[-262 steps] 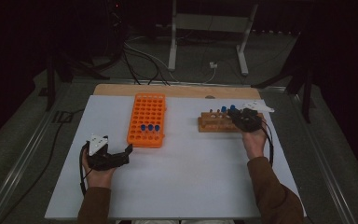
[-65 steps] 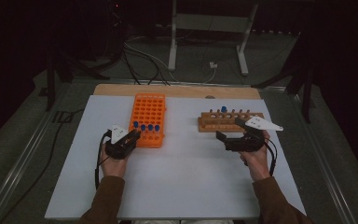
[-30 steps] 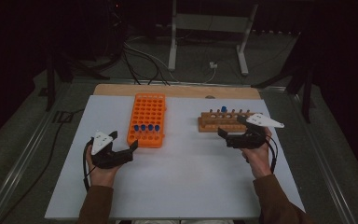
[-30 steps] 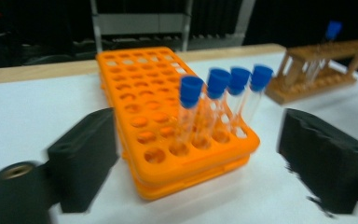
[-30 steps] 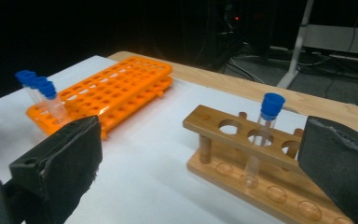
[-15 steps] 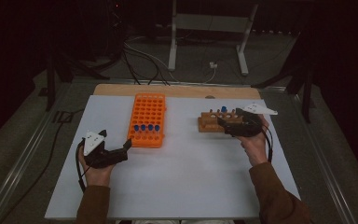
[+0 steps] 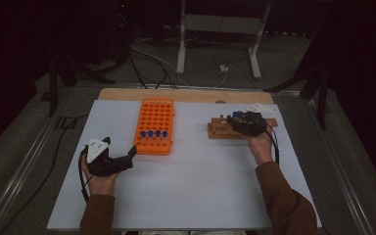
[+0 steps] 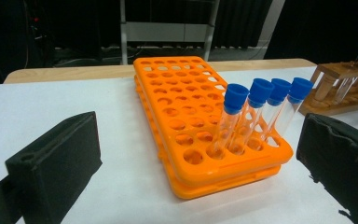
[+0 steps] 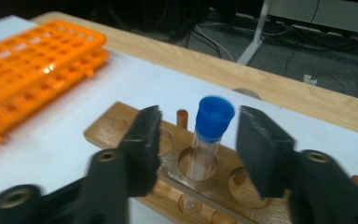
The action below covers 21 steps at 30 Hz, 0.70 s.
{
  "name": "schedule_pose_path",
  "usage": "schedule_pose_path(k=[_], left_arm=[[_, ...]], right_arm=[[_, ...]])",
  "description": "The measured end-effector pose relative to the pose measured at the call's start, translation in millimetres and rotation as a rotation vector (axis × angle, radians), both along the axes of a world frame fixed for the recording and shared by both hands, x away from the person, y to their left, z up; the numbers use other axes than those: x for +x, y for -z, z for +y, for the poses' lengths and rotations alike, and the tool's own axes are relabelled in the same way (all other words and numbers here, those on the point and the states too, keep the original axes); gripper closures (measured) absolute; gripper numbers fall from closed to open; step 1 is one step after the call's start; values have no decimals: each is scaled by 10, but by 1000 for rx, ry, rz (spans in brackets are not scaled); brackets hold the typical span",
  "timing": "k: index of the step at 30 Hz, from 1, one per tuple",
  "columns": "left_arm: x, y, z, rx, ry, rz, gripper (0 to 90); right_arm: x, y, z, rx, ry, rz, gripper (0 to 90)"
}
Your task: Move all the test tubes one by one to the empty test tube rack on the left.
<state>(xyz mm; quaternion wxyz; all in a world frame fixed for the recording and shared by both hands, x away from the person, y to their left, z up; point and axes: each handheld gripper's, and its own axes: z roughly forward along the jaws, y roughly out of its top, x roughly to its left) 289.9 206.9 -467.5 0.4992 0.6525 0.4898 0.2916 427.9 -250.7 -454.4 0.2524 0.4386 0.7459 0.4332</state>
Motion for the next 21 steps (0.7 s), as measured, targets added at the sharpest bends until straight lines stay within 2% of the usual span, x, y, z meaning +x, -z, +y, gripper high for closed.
schedule_pose_path(k=[8,21], left_arm=[[9,17,-11,2,5,7,6],[15,35,-10,5,4,16,6]], right_arm=[[51,103,22,8,22,10,726],[50,116,6,30,39,10,756]])
